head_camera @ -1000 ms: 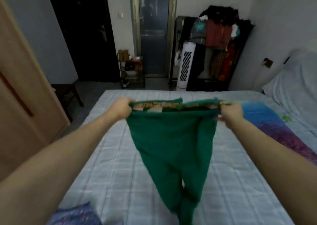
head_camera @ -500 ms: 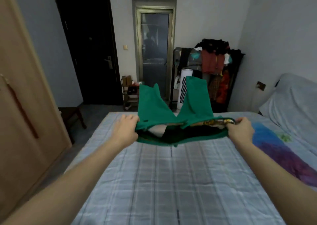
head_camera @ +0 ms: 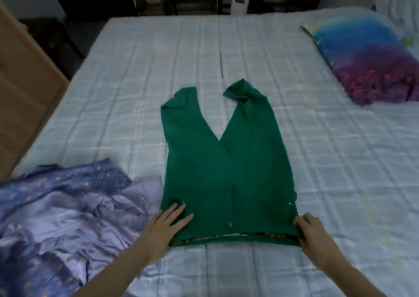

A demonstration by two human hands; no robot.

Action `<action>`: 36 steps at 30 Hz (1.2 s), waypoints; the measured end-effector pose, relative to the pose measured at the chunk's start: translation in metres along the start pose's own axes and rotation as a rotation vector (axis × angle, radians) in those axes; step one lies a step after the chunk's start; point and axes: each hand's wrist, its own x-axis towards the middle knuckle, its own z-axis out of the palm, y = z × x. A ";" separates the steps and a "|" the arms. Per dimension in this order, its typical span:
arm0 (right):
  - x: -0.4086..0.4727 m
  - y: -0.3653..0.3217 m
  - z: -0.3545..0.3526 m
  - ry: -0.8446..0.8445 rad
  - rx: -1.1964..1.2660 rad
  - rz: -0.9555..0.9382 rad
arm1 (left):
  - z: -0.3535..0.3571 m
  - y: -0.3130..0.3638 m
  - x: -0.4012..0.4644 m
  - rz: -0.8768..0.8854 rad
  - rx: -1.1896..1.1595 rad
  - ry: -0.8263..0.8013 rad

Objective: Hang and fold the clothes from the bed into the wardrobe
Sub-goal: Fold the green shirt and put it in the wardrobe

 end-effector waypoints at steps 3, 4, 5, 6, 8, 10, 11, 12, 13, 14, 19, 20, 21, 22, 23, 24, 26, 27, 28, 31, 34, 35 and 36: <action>-0.032 -0.001 0.020 -0.012 -0.077 0.083 | 0.040 0.009 -0.025 0.028 0.032 -0.044; -0.040 -0.004 0.023 -0.006 -0.064 0.137 | 0.046 0.011 -0.031 0.011 0.042 -0.087; -0.047 -0.007 0.026 0.021 -0.050 0.182 | 0.048 0.014 -0.036 -0.002 0.037 -0.098; -0.052 -0.010 0.030 0.066 -0.043 0.213 | 0.053 0.017 -0.041 -0.010 0.018 -0.064; -0.061 -0.013 0.037 0.160 -0.019 0.227 | 0.058 0.027 -0.050 -0.017 -0.039 0.042; -0.069 -0.011 0.045 0.224 0.040 0.176 | 0.062 0.037 -0.059 -0.005 -0.044 0.112; -0.073 -0.008 0.048 0.243 0.056 0.128 | 0.064 0.041 -0.063 0.013 -0.038 0.134; -0.078 -0.005 0.049 0.260 0.018 0.064 | 0.067 0.044 -0.067 0.029 -0.041 0.122; -0.084 -0.002 0.050 0.277 -0.066 -0.015 | 0.072 0.046 -0.071 0.046 -0.045 0.109; -0.090 0.002 0.049 0.287 -0.178 -0.102 | 0.077 0.047 -0.074 0.064 -0.046 0.102; -0.127 0.027 0.056 0.086 -0.468 -0.202 | 0.094 0.063 -0.087 0.164 -0.051 0.083; -0.137 0.035 0.062 -0.013 -0.429 -0.163 | 0.098 0.068 -0.089 0.186 -0.036 0.042; -0.143 0.041 0.065 -0.117 -0.405 -0.155 | 0.103 0.073 -0.091 0.208 -0.024 0.006; -0.146 0.046 0.069 -0.195 -0.398 -0.178 | 0.110 0.075 -0.093 0.227 -0.020 -0.028; -0.149 0.045 0.070 -0.199 -0.391 -0.228 | 0.115 0.076 -0.095 0.246 -0.034 -0.062; -0.150 0.041 0.074 -0.125 -0.397 -0.254 | 0.118 0.076 -0.096 0.255 -0.051 -0.082; -0.149 0.022 0.086 0.063 -0.332 -0.191 | 0.111 0.074 -0.098 0.264 -0.104 -0.102; -0.146 0.002 0.088 0.147 -0.271 -0.144 | 0.105 0.070 -0.099 0.268 -0.116 -0.112; -0.141 -0.017 0.092 0.247 -0.211 -0.134 | 0.101 0.066 -0.100 0.263 -0.147 -0.097; -0.124 -0.081 0.104 0.322 -0.045 -0.168 | 0.101 0.048 -0.099 0.330 -0.257 -0.018; -0.111 -0.132 0.136 0.188 0.061 -0.183 | 0.098 0.040 -0.092 0.342 -0.278 0.035; -0.106 -0.145 0.145 0.095 0.055 -0.185 | 0.099 0.040 -0.091 0.339 -0.318 0.107; -0.103 -0.157 0.149 -0.005 0.023 -0.163 | 0.098 0.041 -0.090 0.331 -0.345 0.183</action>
